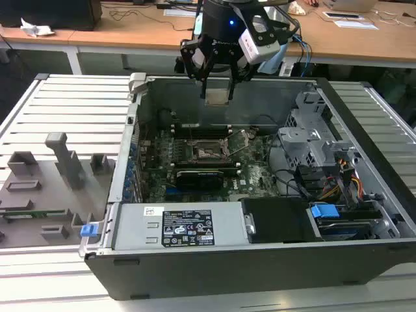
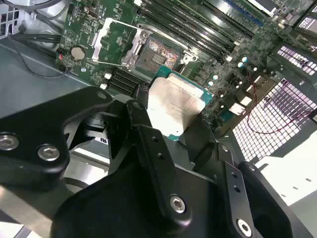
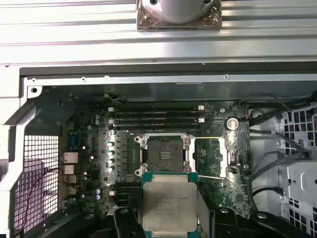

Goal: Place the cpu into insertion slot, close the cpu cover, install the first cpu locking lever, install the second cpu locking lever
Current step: 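Place the cpu into insertion slot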

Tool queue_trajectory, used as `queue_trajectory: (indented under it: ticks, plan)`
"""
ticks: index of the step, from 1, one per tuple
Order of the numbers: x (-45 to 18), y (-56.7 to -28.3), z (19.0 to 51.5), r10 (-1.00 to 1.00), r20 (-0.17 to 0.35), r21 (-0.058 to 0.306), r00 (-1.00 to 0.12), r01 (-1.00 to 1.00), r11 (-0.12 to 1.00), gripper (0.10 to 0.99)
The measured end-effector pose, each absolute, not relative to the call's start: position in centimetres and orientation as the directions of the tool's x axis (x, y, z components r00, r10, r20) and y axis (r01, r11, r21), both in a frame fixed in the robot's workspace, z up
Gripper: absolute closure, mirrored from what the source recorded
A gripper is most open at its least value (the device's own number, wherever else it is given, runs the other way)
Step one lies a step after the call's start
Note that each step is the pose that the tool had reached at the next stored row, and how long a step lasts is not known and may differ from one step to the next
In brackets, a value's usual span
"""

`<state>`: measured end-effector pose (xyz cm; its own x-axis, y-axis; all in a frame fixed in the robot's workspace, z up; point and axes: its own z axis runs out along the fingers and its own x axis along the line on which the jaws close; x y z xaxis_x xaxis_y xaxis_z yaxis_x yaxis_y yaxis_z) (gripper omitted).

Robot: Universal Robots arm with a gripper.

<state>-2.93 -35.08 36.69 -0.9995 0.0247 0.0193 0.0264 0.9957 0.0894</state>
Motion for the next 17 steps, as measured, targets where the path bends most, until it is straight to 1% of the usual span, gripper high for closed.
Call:
queue_trajectory:
  ticks: [17]
  plan:
    - [-2.93,-35.08,36.69,0.063,0.019,0.089,-0.998,0.064,0.994,0.553]
